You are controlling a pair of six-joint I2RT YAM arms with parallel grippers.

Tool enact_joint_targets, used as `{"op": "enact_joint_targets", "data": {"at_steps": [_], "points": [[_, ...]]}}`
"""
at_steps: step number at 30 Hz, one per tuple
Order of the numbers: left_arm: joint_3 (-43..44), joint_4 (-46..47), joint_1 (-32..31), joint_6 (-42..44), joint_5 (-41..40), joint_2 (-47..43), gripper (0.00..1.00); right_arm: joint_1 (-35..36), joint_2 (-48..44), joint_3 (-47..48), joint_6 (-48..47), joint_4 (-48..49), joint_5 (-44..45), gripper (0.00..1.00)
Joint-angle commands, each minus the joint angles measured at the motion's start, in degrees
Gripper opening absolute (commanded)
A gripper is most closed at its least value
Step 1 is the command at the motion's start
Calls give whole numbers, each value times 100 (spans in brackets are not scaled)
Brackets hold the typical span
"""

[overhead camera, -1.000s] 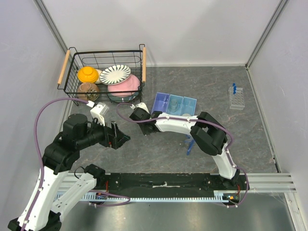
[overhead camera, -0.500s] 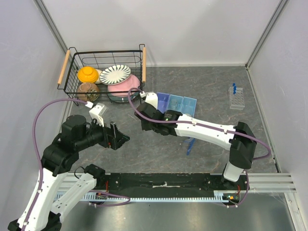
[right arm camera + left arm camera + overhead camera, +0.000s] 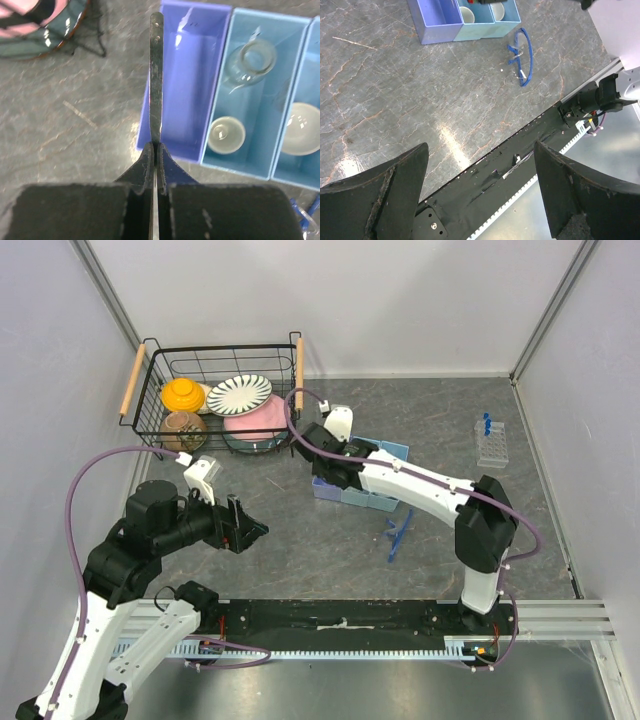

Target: Organize the chemistry lab equipment

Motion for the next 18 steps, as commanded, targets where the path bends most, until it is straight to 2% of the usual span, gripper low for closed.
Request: {"op": "enact_joint_targets", "data": {"at_steps": [1,18], "points": [[129,-2,-1,13,-37,-43,92,-363,215,356,-19,-80,119,0],[121,16,-10,22,-81,-8,92,-662,1260,743,-696,-45,-514,0]]}}
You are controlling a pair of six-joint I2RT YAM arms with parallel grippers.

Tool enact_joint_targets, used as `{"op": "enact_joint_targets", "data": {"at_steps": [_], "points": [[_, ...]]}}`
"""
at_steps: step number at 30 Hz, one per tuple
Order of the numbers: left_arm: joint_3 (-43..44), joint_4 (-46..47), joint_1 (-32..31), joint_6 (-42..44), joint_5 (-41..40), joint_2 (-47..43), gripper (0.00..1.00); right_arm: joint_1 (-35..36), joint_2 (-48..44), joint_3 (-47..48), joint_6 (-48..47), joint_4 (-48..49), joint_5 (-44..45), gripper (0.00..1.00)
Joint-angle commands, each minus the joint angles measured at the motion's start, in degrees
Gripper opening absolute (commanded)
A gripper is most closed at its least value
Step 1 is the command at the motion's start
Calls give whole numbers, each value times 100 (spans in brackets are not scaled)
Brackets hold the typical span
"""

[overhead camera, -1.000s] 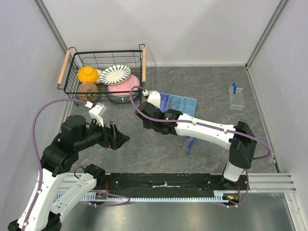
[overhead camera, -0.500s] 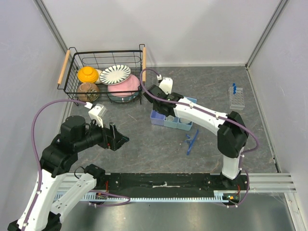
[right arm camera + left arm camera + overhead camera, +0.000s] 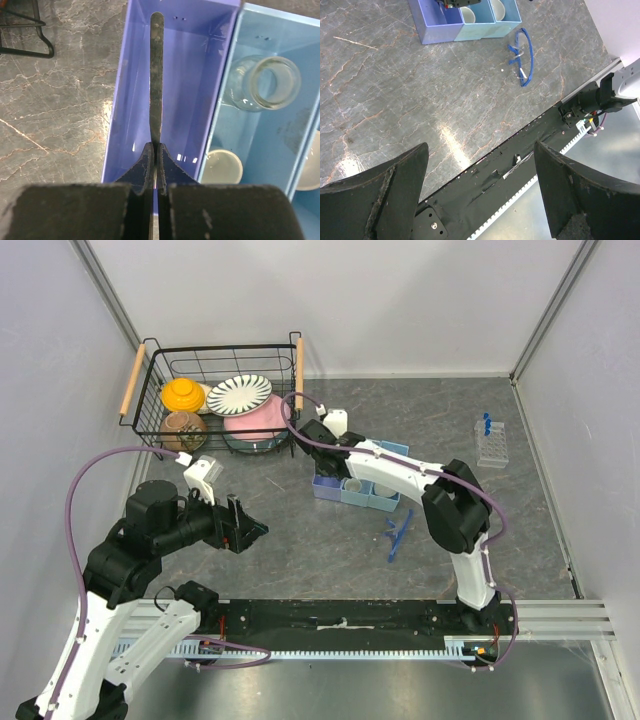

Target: Organize the chemistry lab equipment

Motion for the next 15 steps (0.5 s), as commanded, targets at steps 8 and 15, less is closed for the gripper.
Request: {"op": "enact_joint_targets", "data": {"at_steps": [8,15], "points": [[129,20,-8,22,-55,10,92,-74,491,442,-455,-128,-92,0],[121,55,-8,14,-37,19,92,-136,605,503,-525,-216,-136,1]]}}
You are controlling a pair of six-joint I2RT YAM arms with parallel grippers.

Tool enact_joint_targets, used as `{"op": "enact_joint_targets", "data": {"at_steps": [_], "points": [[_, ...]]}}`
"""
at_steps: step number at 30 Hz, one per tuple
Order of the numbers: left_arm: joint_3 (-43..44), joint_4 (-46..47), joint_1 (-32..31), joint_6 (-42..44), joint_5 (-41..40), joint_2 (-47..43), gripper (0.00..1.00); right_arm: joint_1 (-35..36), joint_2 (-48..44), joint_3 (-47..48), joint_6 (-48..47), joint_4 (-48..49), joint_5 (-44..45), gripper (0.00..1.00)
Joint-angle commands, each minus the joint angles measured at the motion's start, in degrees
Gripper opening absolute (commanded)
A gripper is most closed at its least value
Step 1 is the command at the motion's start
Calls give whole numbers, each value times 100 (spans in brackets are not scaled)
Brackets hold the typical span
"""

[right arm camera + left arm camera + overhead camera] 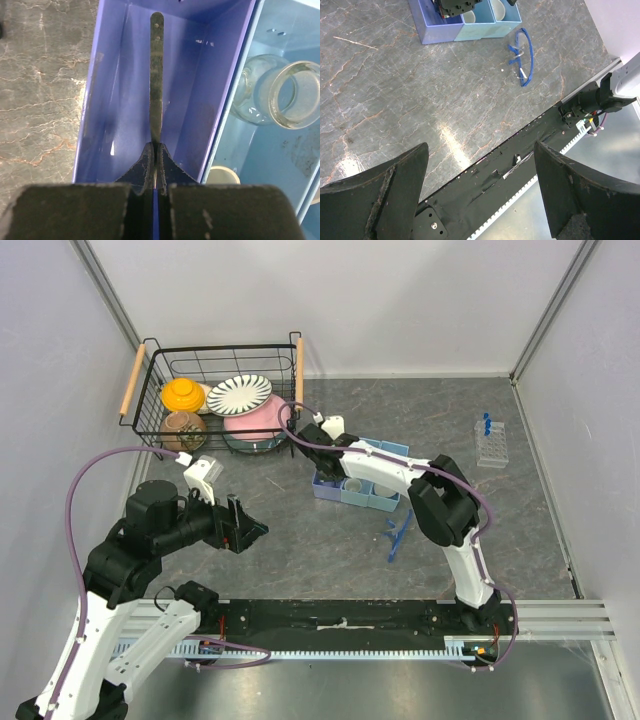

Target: Organize the chemistry lab equipment

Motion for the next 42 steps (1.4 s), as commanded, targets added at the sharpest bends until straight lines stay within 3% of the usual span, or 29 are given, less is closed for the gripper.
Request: {"op": "enact_joint_targets", "data": {"at_steps": [1,10,14,20,27,33,42], "points": [[121,44,-10,13,-37,25,92,-47,35,313,-103,-85,15,6],[112,9,-10,31,-55,-1,92,-47,-185,691,-174,-208,-108,32],[147,-44,-1,31,-142,-36,92,-38,-518,849,-209,-305,-144,33],[182,-61,-10,92,-221,-10,92,155,-1853,482,-279,-621,190,35],[138,44,-1,163,-178,-1,92,191,-4381,-1975,238,-797,454,42],[121,70,-1,137,-186,-45,92,191,-6903,-4033,1574,-675,253,47],[68,167,-1,57,-125,-71,92,199,-8692,-5485,2945,-955,67,47]]}}
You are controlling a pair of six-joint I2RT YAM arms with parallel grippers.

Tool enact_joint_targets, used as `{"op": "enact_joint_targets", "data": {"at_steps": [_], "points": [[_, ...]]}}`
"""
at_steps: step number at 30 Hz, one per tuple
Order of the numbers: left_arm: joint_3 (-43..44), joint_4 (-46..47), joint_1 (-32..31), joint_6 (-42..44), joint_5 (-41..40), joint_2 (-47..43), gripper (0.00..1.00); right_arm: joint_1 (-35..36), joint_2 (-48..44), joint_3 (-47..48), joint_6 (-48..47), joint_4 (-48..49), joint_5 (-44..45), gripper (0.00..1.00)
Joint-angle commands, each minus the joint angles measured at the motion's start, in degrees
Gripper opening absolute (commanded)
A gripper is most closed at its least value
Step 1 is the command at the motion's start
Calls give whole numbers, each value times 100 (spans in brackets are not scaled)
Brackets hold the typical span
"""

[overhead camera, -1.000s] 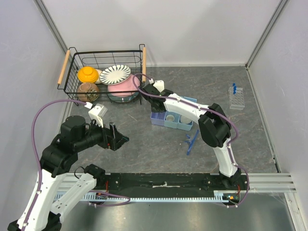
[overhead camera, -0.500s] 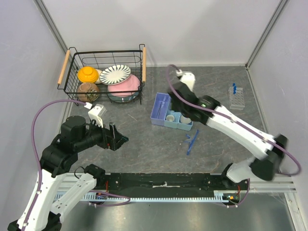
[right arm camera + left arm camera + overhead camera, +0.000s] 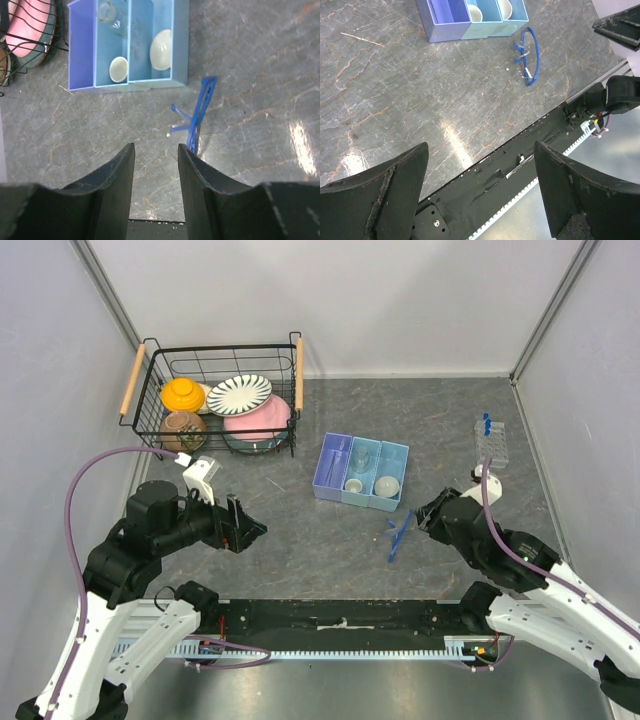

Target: Organize the chemistry lab equipment

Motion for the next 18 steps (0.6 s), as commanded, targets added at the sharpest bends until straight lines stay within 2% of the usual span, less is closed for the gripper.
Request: {"op": "enact_joint_targets", "data": {"at_steps": [1,6,18], "points": [[42,257,-1,38,30,-86,92,3,-485,-641,1007,-11,-125,47],[-55,301,-1,-33,127,-104,92,-6,-829,-1441,1648,217,-389,48],[-64,301,-1,2,232,-34,92,-6,-1338,-2654,2247,1219,-345,50]]}}
